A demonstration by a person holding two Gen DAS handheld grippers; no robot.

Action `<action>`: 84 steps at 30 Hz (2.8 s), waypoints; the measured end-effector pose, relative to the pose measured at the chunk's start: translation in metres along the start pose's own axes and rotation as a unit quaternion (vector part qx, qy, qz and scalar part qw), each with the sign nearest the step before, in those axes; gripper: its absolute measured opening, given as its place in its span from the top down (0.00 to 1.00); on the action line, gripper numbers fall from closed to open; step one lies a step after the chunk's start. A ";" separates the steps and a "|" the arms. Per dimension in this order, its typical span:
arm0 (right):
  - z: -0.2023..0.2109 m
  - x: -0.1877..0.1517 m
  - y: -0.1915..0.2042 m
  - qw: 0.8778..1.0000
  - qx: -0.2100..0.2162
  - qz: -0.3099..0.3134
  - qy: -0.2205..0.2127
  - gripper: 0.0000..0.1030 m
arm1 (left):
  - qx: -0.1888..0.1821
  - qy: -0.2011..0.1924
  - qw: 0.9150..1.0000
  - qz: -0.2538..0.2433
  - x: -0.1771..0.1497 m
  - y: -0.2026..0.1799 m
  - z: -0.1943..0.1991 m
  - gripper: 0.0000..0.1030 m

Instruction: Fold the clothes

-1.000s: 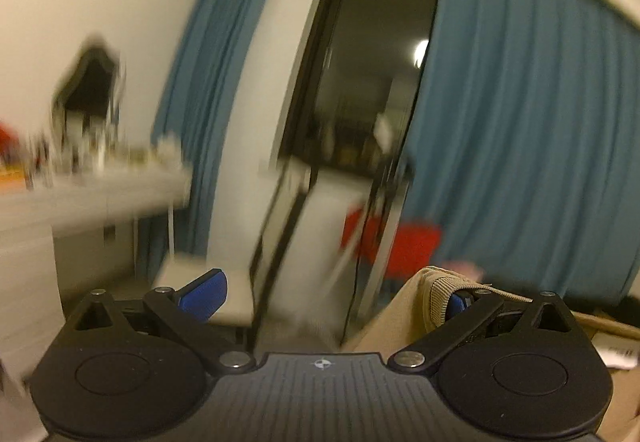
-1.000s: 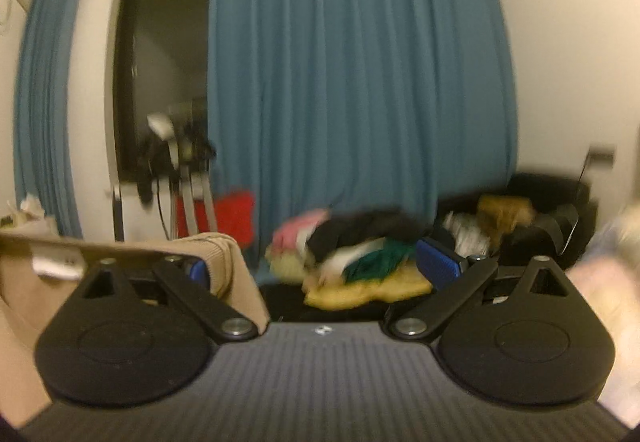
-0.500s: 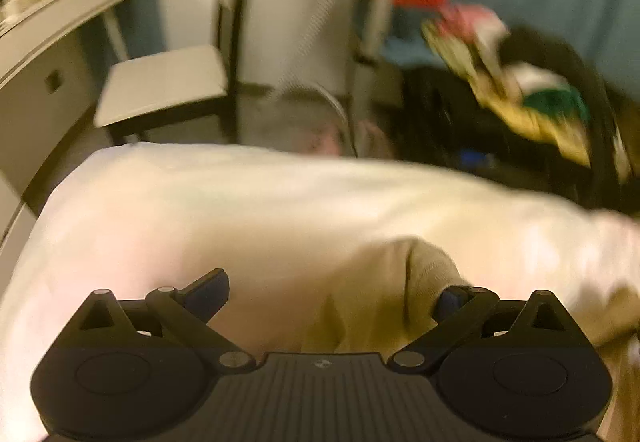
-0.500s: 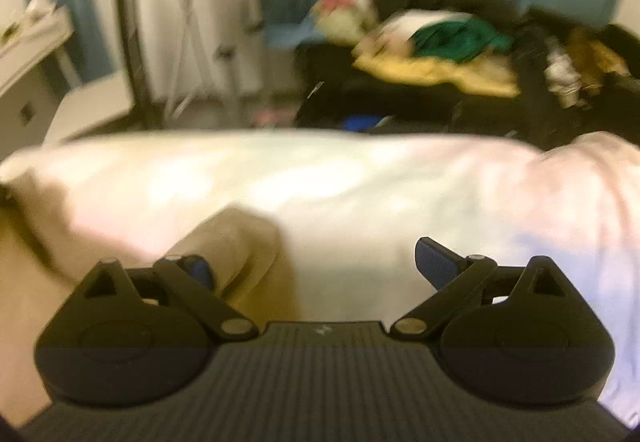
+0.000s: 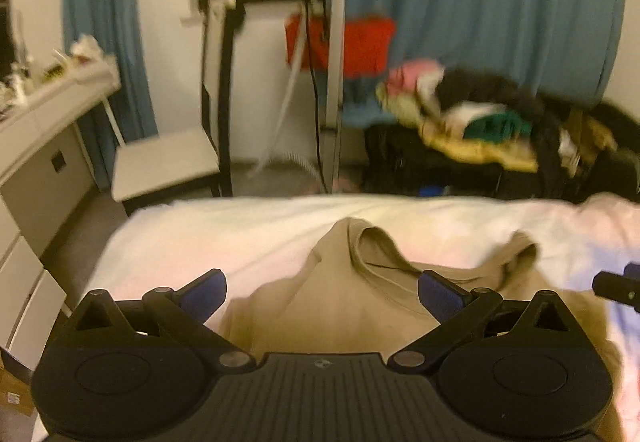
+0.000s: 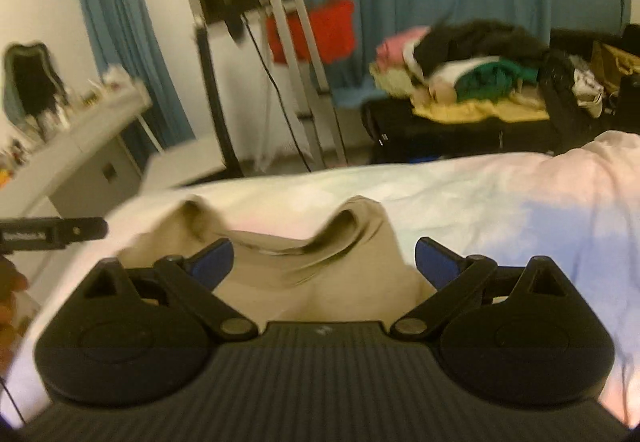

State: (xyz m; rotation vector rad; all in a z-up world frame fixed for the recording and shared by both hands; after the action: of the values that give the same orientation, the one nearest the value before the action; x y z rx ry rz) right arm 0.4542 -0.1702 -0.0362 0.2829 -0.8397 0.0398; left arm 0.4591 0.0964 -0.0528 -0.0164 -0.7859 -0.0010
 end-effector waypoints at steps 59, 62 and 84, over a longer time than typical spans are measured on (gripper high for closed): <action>0.109 -0.184 -0.020 0.995 0.001 -0.047 -0.083 0.04 | 0.060 -0.030 0.984 0.166 -0.118 0.080 0.001 0.00; 0.096 -0.186 -0.028 0.996 -0.003 -0.058 -0.074 0.04 | 0.050 -0.031 0.973 0.222 -0.111 0.103 -0.015 0.00; 0.054 -0.194 -0.025 0.998 -0.012 -0.051 -0.046 0.04 | 0.073 -0.014 0.984 0.161 -0.056 0.097 -0.073 0.92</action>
State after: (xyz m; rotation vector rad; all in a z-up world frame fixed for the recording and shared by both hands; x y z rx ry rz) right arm 0.2885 -0.1934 -0.1515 0.3058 -0.9150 -0.0792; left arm 0.4718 0.1921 -0.1459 -0.0038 -0.8019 0.3652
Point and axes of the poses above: each gripper's, at about its wrist camera, not at the fingertips, and z roughly against the way its jaws point, y to its left, x to its top, the point moved 10 cm from there along -z, roughly the way its jaws point, and after that the axes turned 8 degrees about y, right-handed, at the moved point
